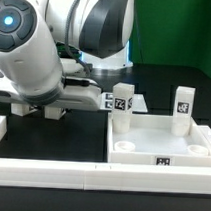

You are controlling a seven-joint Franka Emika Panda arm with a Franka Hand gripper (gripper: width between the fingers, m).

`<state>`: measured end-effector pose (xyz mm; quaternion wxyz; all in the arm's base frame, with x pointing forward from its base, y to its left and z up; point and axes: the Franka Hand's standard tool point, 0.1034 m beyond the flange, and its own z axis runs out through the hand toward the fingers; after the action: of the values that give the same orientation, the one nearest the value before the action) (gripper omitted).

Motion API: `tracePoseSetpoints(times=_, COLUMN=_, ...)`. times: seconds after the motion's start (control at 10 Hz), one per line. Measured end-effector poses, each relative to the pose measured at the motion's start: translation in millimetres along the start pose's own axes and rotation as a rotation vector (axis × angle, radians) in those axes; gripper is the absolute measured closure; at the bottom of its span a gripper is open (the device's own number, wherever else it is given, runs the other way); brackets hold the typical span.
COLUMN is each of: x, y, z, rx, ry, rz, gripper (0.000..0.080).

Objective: Assemble square table

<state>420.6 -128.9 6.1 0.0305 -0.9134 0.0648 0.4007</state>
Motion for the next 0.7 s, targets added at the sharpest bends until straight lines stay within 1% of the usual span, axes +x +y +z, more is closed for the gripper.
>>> tracePoseSetpoints(times=0.1, x=0.4, y=-1.3, z=-0.5, rx=-0.001, ry=0.001, rz=-0.001, gripper=0.0359)
tracePoseSetpoints(times=0.2, x=1.3, y=-2.9, z=-2.0, rx=-0.004, ry=0.004, rz=-0.003, gripper=0.0515)
tracePoseSetpoints(times=0.4, x=3.6, y=-7.7, z=-9.4, rx=-0.012, ry=0.014, rz=-0.009, gripper=0.0514)
tracePoseSetpoints(times=0.5, x=3.2, y=-13.2, z=-20.4, rx=-0.019, ry=0.021, rz=-0.020, gripper=0.0514)
tracePoseSetpoints(times=0.6, x=-0.6, y=-20.2, z=-37.2, rx=-0.030, ry=0.027, rz=-0.037, gripper=0.0514)
tracePoseSetpoints(times=0.7, x=-8.7, y=-25.5, z=-57.3, rx=-0.032, ry=0.020, rz=-0.049, gripper=0.0514)
